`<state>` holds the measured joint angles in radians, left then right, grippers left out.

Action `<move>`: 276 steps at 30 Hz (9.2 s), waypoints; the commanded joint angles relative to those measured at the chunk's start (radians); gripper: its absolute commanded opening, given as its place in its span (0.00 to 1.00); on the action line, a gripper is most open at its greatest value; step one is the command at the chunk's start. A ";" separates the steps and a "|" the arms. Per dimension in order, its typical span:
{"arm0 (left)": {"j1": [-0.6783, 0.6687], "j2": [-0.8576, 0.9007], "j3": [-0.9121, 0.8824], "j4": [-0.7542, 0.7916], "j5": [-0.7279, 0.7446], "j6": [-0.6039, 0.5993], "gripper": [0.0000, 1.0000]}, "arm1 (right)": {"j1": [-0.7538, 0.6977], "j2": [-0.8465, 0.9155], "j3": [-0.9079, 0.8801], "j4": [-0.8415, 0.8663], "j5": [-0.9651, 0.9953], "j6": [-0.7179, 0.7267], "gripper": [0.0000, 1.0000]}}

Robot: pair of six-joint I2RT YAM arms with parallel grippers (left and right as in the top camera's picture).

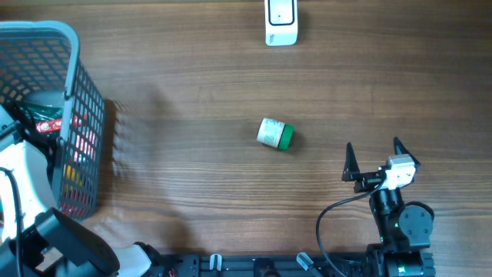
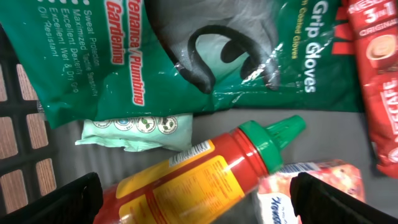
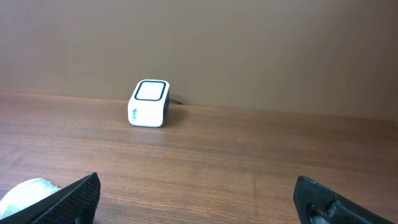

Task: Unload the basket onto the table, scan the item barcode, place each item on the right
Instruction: 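Reach the left gripper into the basket and grasp the red sauce bottle, then carry the red sauce bottle out and place it beside the jar, then return the left gripper to the basket and grasp the red snack box, then lift the red snack box toward the white scanner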

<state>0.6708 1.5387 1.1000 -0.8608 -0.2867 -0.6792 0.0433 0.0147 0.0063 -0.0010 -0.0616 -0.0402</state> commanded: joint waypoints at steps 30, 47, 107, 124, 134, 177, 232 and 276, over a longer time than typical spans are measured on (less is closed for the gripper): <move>0.078 0.111 -0.053 -0.071 0.156 0.083 1.00 | 0.005 -0.005 -0.001 0.002 0.002 -0.012 1.00; 0.079 0.249 0.027 -0.207 0.271 0.186 0.45 | 0.005 -0.004 -0.001 0.002 0.002 -0.012 1.00; -1.143 0.302 0.264 -0.065 0.520 0.217 0.50 | 0.005 -0.004 -0.001 0.002 0.002 -0.012 1.00; -1.232 0.346 0.239 0.008 0.521 0.215 0.76 | 0.005 -0.004 -0.001 0.002 0.002 -0.012 1.00; -1.232 0.223 0.275 -0.041 0.520 0.227 1.00 | 0.005 -0.003 -0.001 0.002 0.002 -0.012 1.00; -0.220 -0.321 0.628 -0.399 0.233 0.082 1.00 | 0.005 -0.001 -0.001 0.002 0.002 -0.013 1.00; -0.151 0.290 0.111 -0.097 0.326 -0.248 0.55 | 0.005 -0.001 -0.001 0.002 0.002 -0.012 1.00; -0.173 -0.315 0.570 -0.368 0.436 -0.146 0.42 | 0.005 -0.001 -0.001 0.002 0.002 -0.012 1.00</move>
<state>0.5213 1.2751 1.6547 -1.2503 0.0784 -0.8707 0.0433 0.0158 0.0063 -0.0010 -0.0616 -0.0402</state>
